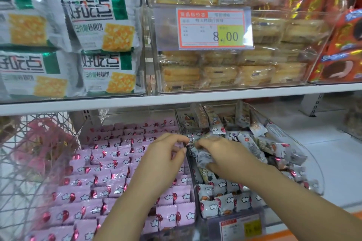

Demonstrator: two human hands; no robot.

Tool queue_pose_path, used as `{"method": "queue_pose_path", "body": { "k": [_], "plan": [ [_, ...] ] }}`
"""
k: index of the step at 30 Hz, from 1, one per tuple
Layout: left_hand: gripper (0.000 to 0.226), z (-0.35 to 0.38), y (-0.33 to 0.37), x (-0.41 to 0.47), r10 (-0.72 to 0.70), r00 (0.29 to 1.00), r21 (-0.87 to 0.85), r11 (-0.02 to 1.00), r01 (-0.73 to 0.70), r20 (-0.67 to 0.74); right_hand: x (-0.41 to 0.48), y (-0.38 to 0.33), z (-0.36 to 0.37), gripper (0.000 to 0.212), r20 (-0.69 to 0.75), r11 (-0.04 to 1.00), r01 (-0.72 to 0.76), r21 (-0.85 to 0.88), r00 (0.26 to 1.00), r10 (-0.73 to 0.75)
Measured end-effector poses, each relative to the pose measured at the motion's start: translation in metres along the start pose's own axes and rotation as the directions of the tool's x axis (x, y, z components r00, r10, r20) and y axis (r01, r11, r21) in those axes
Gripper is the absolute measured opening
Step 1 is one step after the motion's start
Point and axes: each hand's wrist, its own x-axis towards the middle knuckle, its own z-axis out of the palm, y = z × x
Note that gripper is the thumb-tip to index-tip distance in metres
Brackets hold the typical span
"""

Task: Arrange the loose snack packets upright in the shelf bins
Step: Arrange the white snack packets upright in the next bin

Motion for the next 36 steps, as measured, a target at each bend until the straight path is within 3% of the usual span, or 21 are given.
{"method": "queue_pose_path", "body": {
  "k": [3,5,7,9,13,18,22,25,28,31,33,35,36],
  "plan": [
    [0.025,0.0,-0.002,0.0,0.001,1.0,0.005,1.0,-0.001,0.0,-0.019,0.002,-0.013,0.051,-0.171,0.987,0.066,0.144,0.985,-0.041],
    [0.024,0.0,-0.003,-0.001,-0.002,1.0,0.014,1.0,0.002,-0.003,-0.031,0.008,-0.019,0.039,-0.33,0.959,0.104,0.263,0.944,-0.012],
    [0.024,0.0,-0.003,-0.002,-0.005,1.0,0.026,1.0,0.005,-0.002,-0.043,0.018,-0.022,0.024,-0.514,0.938,0.139,0.317,0.856,0.047],
    [0.024,0.0,-0.001,-0.003,-0.007,1.0,0.026,1.0,0.007,-0.003,-0.052,0.028,-0.023,0.028,-0.647,0.942,0.115,0.317,0.752,0.126],
    [0.024,0.001,0.002,-0.004,-0.004,1.0,0.008,1.0,0.004,-0.005,-0.055,0.042,-0.026,0.029,-0.717,0.928,-0.015,0.371,0.63,0.297],
    [0.024,0.001,0.004,-0.005,-0.004,1.0,0.004,1.0,0.004,-0.001,-0.014,0.053,-0.028,0.01,-0.578,0.861,-0.246,0.446,0.655,0.487],
    [0.024,0.0,0.002,-0.003,0.004,1.0,-0.001,1.0,-0.004,-0.004,0.016,0.059,-0.025,0.011,-0.516,0.862,-0.401,0.311,0.69,0.507],
    [0.024,0.0,0.0,-0.002,0.019,1.0,0.009,1.0,-0.019,0.005,0.016,0.058,-0.022,0.014,-0.494,0.892,-0.402,0.208,0.744,0.45],
    [0.025,0.0,-0.002,-0.002,0.038,0.999,0.034,0.999,-0.038,0.008,0.005,0.054,-0.026,0.021,-0.437,0.914,-0.351,0.203,0.803,0.406],
    [0.025,0.0,-0.003,-0.002,0.044,0.999,0.04,0.998,-0.045,0.012,-0.012,0.037,-0.039,0.011,-0.423,0.938,-0.23,0.26,0.846,0.325],
    [0.025,0.0,-0.004,-0.002,0.043,0.999,0.042,0.998,-0.043,0.015,-0.02,0.021,-0.044,0.013,-0.287,0.907,-0.136,0.398,0.921,0.264],
    [0.025,0.0,-0.004,-0.002,0.045,0.999,0.041,0.998,-0.045,0.013,-0.019,0.012,-0.042,0.017,0.012,0.833,-0.153,0.531,0.985,0.173],
    [0.025,0.0,-0.004,-0.002,0.047,0.999,0.037,0.998,-0.047,0.012,-0.017,0.01,-0.039,0.031,0.179,0.822,-0.206,0.531,0.975,0.129]
  ]
}}
